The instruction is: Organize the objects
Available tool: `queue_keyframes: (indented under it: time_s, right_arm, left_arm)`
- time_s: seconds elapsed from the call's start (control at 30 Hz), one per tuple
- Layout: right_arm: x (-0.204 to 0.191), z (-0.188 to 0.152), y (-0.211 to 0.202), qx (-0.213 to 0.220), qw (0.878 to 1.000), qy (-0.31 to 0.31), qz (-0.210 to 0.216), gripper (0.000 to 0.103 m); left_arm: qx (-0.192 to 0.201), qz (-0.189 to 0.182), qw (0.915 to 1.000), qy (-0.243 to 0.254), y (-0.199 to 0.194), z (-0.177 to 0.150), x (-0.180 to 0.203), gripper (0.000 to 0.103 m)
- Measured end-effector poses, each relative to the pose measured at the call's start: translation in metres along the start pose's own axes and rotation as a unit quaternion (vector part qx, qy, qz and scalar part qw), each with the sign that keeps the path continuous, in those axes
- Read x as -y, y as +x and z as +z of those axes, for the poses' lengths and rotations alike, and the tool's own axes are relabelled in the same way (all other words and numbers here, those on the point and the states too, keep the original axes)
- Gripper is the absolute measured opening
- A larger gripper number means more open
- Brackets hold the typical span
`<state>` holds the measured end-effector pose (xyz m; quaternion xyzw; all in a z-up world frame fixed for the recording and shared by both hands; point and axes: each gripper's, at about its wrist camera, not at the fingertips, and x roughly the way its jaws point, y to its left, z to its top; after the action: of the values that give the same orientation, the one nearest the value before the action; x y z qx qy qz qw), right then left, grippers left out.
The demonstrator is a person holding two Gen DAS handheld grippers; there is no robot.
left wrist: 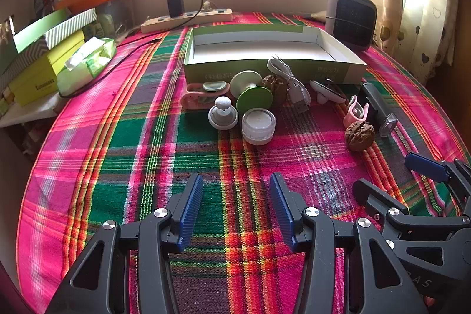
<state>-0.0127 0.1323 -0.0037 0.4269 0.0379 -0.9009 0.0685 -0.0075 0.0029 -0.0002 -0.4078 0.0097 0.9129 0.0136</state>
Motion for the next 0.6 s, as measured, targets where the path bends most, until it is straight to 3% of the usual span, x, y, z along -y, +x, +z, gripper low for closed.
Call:
queue_keyframes:
  time_s: [0.37,0.6]
  right_arm:
    - [0.0,0.003,0.003,-0.002,1.0,-0.009,0.007,0.085]
    - [0.001,0.01,0.007,-0.01,1.0,-0.019,0.018,0.085]
  left_arm:
    - [-0.008,-0.012,0.9999,0.004,0.003,0.005,-0.001,0.046]
    - [-0.018,-0.047,0.9987,-0.001,0.008,0.013,-0.011,0.046]
